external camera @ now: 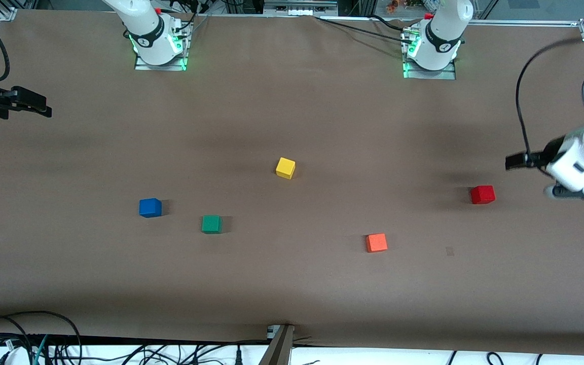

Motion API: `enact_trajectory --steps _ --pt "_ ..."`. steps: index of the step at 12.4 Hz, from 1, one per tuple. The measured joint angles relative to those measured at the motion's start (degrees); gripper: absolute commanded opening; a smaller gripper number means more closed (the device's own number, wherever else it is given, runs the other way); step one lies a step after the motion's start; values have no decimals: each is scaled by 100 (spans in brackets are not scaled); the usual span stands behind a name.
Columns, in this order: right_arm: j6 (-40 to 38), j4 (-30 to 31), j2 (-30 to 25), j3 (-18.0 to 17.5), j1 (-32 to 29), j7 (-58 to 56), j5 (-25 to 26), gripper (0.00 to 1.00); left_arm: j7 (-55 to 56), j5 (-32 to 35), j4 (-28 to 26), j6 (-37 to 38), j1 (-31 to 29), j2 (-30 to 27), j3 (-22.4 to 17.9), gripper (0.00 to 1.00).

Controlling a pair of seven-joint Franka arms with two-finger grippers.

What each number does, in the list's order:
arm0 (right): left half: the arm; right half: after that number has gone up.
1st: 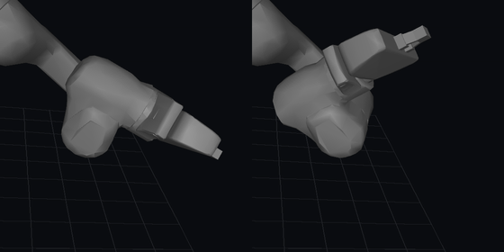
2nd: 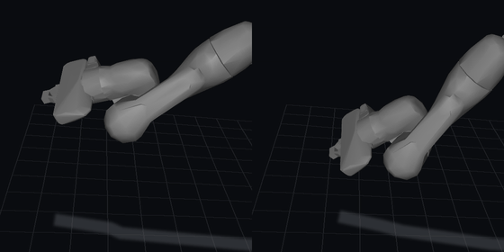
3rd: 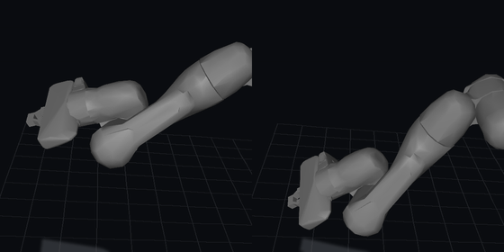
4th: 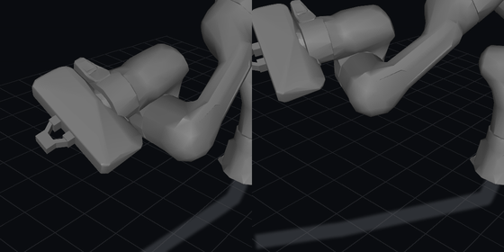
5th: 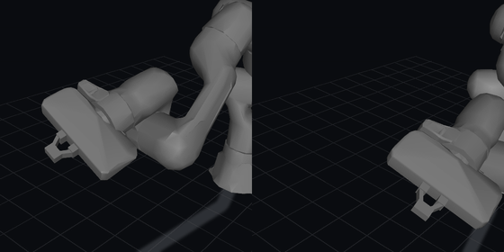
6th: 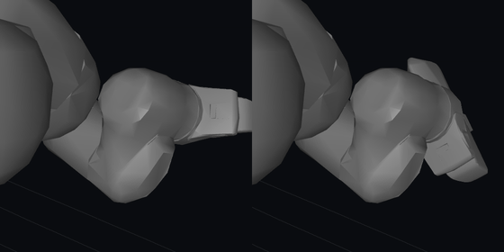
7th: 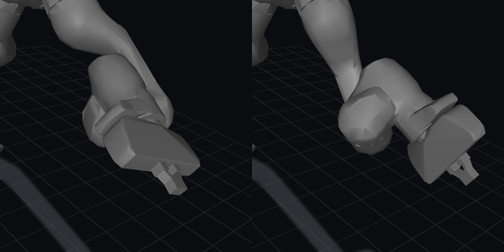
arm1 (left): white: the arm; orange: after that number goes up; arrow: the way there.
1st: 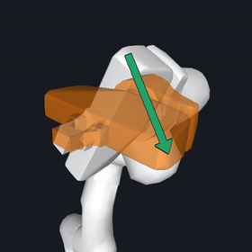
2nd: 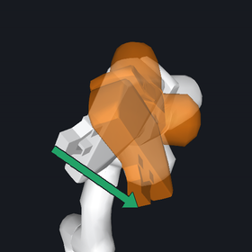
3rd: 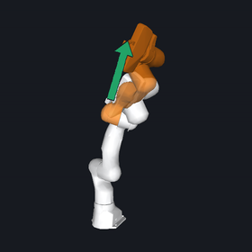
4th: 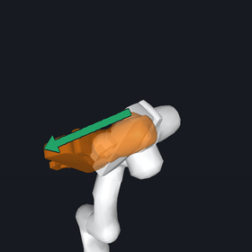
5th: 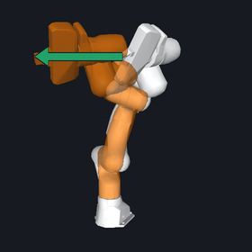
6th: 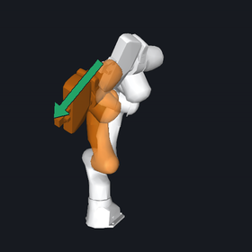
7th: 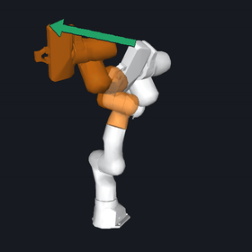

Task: Pass red block to right arm, stack on blue
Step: 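Lower the left gripper over the red cube and close on it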

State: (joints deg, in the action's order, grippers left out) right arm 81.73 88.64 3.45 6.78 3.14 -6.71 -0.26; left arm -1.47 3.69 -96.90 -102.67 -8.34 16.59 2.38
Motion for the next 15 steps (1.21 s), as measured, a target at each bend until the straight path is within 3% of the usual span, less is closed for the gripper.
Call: enact_trajectory --steps 3,7,11,13,14,15 --pt "2 -11 16 4 -6 0 0 100 -114 0 -655 -1457 -315 575 -1 100" --pt "6 -30 49 26 -10 0 0 100 -116 0 -1590 -3247 -354 890 18 100" --pt "34 -65 94 27 -12 0 0 100 -397 1 -1998 -3868 -351 1191 31 100" --pt "35 -98 129 27 -13 0 0 100 -509 1 -1999 -3897 -367 1305 27 63" --pt "37 -102 147 27 -13 0 0 100 -539 1 -1999 -3898 -376 1330 26 33" --pt "42 -102 159 27 -13 0 0 100 -557 1 -2000 -3897 -381 1340 25 9"
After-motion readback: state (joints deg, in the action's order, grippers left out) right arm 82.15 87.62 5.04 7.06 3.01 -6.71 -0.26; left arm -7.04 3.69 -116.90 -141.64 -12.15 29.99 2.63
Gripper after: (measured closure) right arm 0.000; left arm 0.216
